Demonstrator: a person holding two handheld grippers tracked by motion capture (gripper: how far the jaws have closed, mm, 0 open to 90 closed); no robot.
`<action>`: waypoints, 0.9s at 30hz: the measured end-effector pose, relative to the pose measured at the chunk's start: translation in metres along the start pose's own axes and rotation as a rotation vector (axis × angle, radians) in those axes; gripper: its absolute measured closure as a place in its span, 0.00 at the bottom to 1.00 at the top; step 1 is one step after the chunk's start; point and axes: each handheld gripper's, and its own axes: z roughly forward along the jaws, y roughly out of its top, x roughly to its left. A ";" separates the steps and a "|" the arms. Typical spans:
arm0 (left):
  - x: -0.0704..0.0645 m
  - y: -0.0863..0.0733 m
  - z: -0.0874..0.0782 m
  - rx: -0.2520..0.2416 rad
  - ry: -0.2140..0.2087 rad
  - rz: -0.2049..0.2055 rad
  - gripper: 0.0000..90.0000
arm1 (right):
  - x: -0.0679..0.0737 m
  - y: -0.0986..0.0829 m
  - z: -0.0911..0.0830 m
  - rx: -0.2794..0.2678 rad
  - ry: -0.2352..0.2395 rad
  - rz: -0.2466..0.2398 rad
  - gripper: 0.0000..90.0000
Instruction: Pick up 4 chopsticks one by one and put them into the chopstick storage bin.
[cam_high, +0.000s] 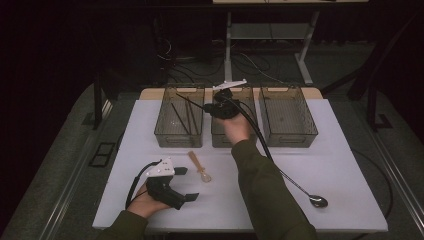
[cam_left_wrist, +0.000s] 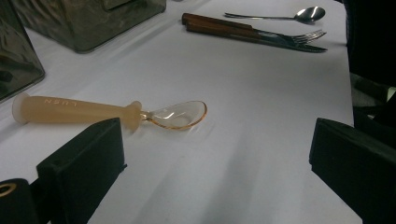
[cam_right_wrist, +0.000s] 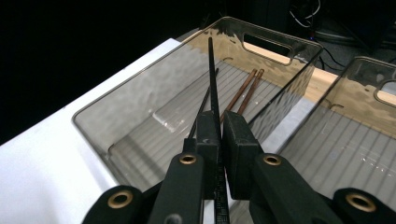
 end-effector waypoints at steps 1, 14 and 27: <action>0.000 0.000 0.000 -0.001 -0.001 -0.002 0.03 | 0.000 0.002 0.004 0.003 -0.004 0.006 0.94; 0.000 0.001 -0.003 -0.016 -0.005 0.000 0.03 | 0.014 0.015 0.053 0.052 -0.049 -0.011 0.94; -0.001 0.001 -0.002 -0.013 -0.005 0.001 0.03 | 0.027 0.014 0.079 0.105 -0.075 -0.026 0.93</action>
